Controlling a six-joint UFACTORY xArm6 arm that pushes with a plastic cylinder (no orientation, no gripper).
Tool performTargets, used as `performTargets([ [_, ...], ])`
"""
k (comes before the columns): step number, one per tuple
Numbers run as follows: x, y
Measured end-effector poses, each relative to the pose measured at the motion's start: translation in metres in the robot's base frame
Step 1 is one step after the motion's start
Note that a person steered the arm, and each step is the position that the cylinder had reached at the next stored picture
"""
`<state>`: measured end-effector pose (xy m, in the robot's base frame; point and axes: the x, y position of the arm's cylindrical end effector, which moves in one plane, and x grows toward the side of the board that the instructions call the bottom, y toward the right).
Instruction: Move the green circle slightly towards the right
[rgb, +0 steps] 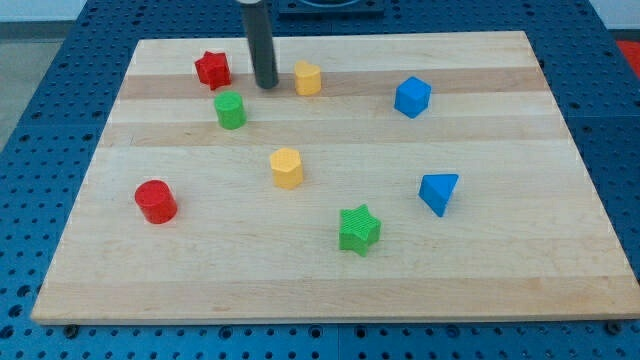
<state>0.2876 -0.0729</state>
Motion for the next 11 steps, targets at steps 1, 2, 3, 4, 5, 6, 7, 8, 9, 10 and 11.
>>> performTargets([
  [1, 0.000, 0.084],
  [2, 0.002, 0.109],
  [3, 0.031, 0.109],
  [4, 0.063, 0.088],
  [5, 0.094, 0.031],
  [6, 0.103, -0.053],
  [7, 0.080, -0.104],
  [8, 0.062, -0.082],
  [9, 0.062, -0.075],
  [10, 0.094, -0.085],
  [11, 0.108, -0.068],
])
